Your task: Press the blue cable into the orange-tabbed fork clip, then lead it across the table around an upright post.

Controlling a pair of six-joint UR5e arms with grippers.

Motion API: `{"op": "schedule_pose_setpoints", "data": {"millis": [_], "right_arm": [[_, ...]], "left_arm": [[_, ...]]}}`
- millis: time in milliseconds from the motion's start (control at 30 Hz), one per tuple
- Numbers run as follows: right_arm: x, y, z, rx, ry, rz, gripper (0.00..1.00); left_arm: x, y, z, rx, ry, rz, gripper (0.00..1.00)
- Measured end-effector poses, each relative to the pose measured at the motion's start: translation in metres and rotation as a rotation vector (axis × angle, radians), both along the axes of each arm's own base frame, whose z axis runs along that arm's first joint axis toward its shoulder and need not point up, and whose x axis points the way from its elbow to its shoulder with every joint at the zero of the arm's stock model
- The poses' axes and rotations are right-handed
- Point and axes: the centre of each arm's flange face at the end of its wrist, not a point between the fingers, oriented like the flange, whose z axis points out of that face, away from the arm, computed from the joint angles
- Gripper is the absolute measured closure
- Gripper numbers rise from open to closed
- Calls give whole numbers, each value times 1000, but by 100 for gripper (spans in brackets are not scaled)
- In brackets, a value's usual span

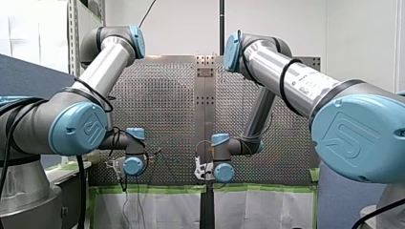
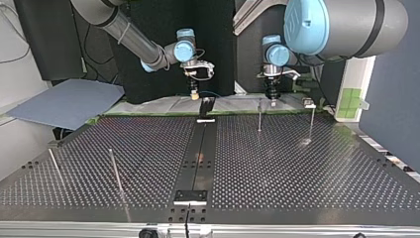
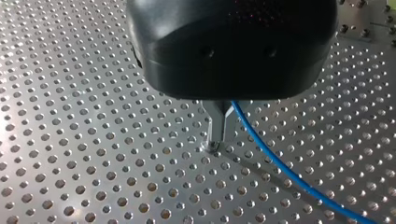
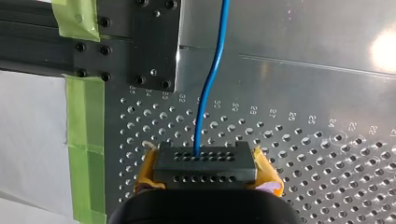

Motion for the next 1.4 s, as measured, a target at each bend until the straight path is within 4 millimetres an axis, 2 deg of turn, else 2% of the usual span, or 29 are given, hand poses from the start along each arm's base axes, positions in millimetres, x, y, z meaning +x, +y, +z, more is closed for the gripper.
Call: {"op": "schedule_pose_setpoints", "data": {"millis": [533,933,1167,1400], "right_arm": [[5,-14,9,-10,-8,-8,100],[-3,-45,19,-30,-17,-39,100],[5,-62,33,-47,-4,-28,100],[9,-70,40,-55,-8,-13,100]], "left_arm": [[28,4,5,-19,36,8,100],[41,11,9,-27,45,21,100],[52,10,14,-28,46,17,100],[57,11,15,-26,46,11,100]]}}
